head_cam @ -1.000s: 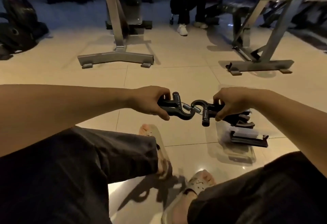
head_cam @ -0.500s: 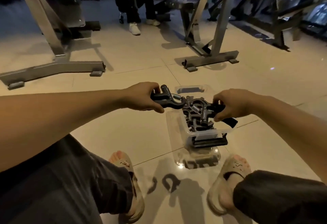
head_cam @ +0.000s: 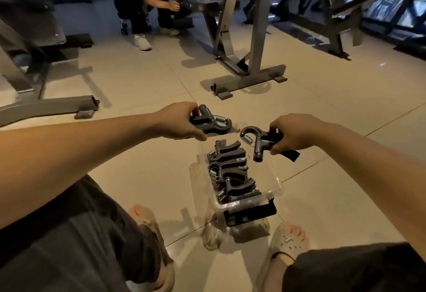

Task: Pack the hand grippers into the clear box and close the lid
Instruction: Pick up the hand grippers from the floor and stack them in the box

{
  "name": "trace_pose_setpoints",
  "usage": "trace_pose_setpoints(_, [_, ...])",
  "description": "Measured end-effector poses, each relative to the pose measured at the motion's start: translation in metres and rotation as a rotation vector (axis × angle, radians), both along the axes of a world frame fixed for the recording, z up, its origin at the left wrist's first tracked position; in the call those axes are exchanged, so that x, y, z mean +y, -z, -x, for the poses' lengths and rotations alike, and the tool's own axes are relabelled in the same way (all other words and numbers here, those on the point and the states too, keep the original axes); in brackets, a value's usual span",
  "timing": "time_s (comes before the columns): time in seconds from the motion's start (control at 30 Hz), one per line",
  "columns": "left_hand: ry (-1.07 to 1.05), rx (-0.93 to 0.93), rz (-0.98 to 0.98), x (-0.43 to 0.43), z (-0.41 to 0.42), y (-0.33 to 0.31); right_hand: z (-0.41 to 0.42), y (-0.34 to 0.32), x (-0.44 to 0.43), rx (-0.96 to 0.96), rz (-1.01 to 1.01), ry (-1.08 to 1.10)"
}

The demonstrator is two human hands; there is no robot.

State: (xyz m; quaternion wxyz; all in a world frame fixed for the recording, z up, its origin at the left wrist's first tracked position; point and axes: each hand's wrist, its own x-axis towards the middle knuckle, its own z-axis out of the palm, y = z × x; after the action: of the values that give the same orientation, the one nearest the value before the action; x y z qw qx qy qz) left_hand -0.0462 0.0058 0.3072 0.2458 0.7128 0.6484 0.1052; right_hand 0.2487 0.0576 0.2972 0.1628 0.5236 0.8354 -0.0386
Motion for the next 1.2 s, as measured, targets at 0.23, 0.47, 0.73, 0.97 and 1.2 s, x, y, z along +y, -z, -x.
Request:
trace_pose_setpoints(0.23, [0.003, 0.157, 0.029, 0.046, 0.031, 0.033, 0.022, 0.053, 0.049, -0.062, 0.079, -0.079])
trace_pose_setpoints(0.47, [0.037, 0.293, 0.064, 0.087, 0.048, 0.052, 0.023, 0.09, 0.1, -0.078, 0.026, -0.138])
trace_pose_setpoints(0.73, [0.033, 0.304, 0.148, 0.118, 0.05, 0.058, 0.055, 0.121, 0.142, -0.021, 0.061, -0.217])
trace_pose_setpoints(0.97, [0.034, 0.312, 0.215, 0.118, 0.052, 0.064, 0.064, 0.144, 0.127, 0.013, 0.104, -0.33])
trace_pose_setpoints(1.2, [0.078, 0.349, 0.176, 0.113, 0.05, 0.071, 0.078, 0.181, 0.103, -0.048, 0.082, -0.44])
